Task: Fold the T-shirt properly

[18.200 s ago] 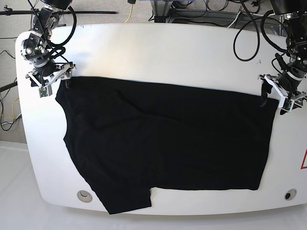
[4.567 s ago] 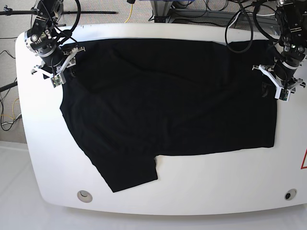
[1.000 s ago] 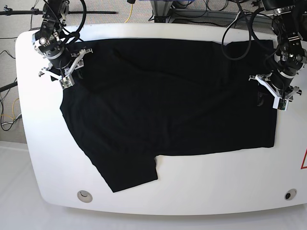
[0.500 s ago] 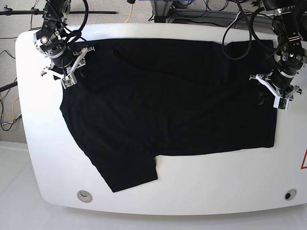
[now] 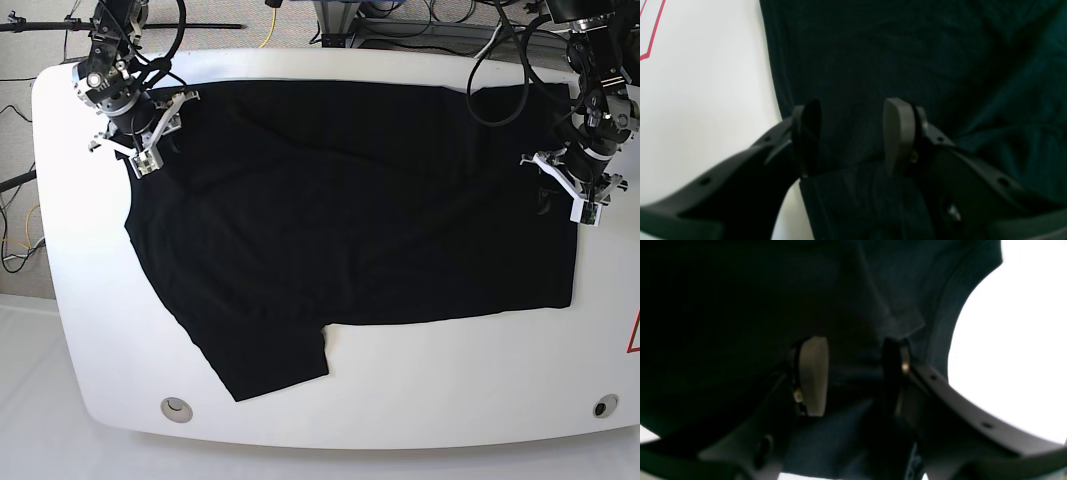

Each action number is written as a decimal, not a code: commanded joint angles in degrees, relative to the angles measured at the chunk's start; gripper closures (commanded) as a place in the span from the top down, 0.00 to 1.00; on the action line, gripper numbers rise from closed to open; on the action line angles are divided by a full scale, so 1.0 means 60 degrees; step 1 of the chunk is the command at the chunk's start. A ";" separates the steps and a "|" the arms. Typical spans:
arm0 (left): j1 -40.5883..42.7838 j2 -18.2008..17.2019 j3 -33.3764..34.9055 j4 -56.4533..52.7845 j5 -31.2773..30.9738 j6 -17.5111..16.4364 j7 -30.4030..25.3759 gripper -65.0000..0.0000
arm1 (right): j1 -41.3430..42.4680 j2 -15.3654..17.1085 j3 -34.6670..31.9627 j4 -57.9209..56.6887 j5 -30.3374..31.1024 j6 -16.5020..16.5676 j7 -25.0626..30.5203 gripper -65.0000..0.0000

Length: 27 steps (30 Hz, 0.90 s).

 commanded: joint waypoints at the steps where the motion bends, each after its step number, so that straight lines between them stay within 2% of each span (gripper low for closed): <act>1: -0.0071 -0.0140 -0.0045 0.0159 -0.0088 0.0043 -0.0204 0.43 | 0.0041 0.0110 0.0042 0.0113 0.0105 0.0003 0.0267 0.40; 27: -0.0267 -0.0058 -0.0074 0.0007 -0.0141 0.0067 -0.0110 0.44 | 0.0207 0.0115 -0.0071 0.0127 0.0055 0.0126 0.0265 0.40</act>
